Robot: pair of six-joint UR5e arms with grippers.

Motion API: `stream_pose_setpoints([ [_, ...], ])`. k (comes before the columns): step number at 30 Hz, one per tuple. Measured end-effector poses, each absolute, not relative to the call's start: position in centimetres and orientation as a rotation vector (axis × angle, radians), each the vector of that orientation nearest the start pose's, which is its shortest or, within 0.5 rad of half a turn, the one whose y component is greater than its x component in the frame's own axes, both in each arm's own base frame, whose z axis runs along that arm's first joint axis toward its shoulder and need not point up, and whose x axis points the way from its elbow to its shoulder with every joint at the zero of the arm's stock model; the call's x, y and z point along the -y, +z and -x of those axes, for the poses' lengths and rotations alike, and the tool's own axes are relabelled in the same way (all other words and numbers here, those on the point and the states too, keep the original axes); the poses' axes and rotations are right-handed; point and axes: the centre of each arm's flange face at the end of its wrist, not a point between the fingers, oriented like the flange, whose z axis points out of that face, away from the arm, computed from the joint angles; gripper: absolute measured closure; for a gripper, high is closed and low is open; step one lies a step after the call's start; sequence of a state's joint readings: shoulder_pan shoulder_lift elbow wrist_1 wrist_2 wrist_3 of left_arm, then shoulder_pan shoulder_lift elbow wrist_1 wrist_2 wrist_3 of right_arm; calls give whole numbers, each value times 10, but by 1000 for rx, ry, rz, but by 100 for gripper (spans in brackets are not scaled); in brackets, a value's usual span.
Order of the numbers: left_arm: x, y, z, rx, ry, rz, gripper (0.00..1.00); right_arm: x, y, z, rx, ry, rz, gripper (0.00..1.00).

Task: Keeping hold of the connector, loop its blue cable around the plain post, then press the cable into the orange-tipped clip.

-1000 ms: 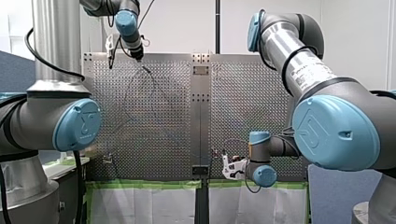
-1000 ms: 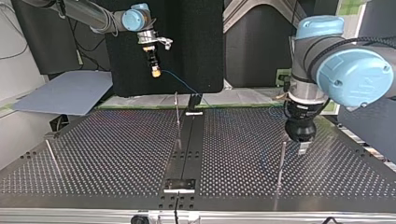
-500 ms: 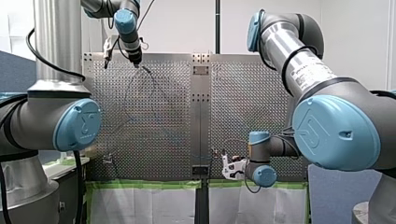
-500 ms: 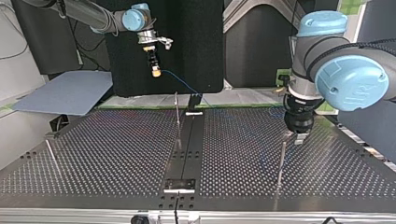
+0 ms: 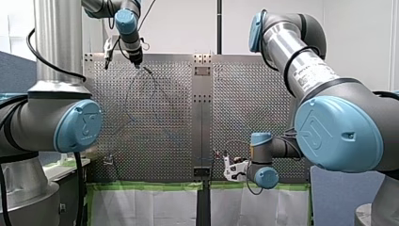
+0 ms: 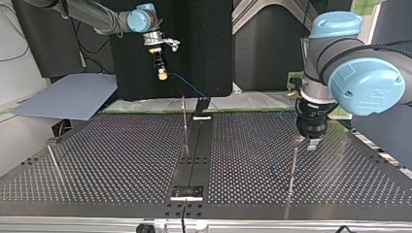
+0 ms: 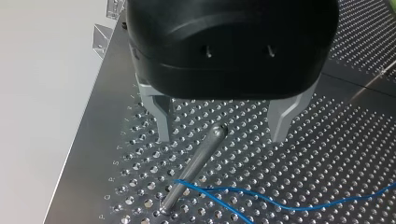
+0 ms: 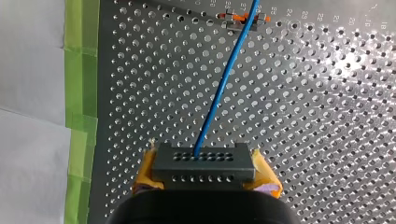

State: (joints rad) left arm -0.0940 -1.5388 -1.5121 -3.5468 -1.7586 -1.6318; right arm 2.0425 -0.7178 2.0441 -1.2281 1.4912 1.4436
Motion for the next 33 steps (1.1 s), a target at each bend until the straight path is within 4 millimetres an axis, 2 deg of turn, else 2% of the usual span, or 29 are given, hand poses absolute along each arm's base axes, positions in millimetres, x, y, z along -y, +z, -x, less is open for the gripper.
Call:
stream_pose_setpoints([
  [6,159,498,-425,-1878,76,72,0,385,-47,-355,830,1455,-1720,100],
  [12,177,502,-423,-1847,78,-9,0,384,-48,-355,831,1451,-1728,100],
  [18,202,508,-429,-1782,105,-85,0,384,-48,-355,829,1452,-1725,100],
  [26,239,513,-450,-1700,159,-146,0,384,-47,-356,829,1457,-1722,100],
  [33,279,490,-465,-1675,185,-172,0,384,-47,-356,828,1458,-1722,100],
])
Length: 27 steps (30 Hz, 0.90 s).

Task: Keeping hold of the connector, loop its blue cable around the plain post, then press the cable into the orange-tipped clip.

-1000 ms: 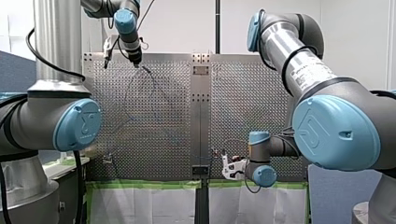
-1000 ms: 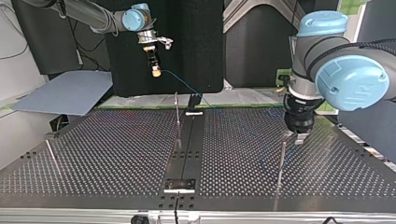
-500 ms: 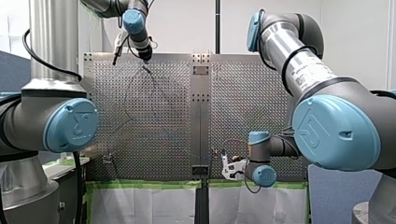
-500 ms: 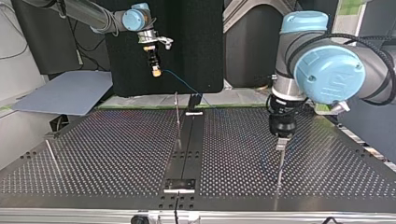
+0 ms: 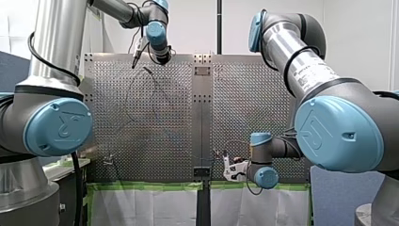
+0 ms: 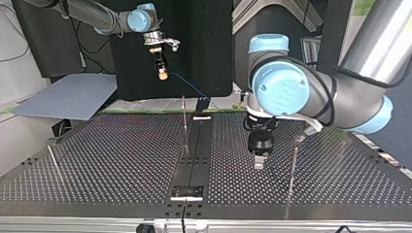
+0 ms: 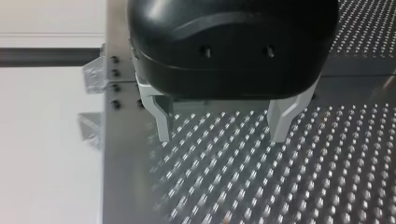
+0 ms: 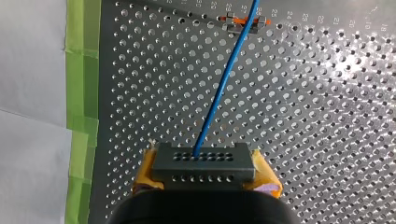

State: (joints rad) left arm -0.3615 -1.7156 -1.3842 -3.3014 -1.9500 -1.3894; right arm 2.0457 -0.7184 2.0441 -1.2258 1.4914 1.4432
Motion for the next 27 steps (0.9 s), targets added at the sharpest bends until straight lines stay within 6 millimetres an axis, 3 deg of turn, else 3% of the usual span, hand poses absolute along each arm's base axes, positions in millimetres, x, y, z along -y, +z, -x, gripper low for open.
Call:
stream_pose_setpoints([
  [6,301,460,-476,-1686,217,-169,0,382,-48,-357,827,1457,-1727,100],
  [19,276,452,-497,-1664,362,-61,0,381,-47,-360,821,1465,-1726,100],
  [27,281,418,-515,-1701,397,-79,0,381,-47,-360,820,1466,-1725,100],
])
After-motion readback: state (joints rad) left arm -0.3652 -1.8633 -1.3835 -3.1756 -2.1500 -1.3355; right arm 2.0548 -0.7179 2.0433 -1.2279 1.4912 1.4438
